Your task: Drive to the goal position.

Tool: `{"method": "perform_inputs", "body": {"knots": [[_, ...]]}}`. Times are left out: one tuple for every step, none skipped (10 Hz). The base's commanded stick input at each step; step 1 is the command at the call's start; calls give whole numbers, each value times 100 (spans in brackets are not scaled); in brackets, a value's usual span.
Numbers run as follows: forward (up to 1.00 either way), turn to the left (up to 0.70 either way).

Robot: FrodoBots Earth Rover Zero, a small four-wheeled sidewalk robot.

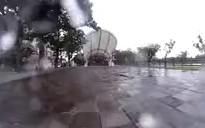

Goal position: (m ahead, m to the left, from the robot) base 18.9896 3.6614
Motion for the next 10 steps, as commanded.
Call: {"method": "perform_inputs", "body": {"knots": [[100, 19], [100, 3], [100, 0], [100, 0], [100, 0], [100, 0], [100, 0], [100, 0], [100, 0], [100, 0]]}}
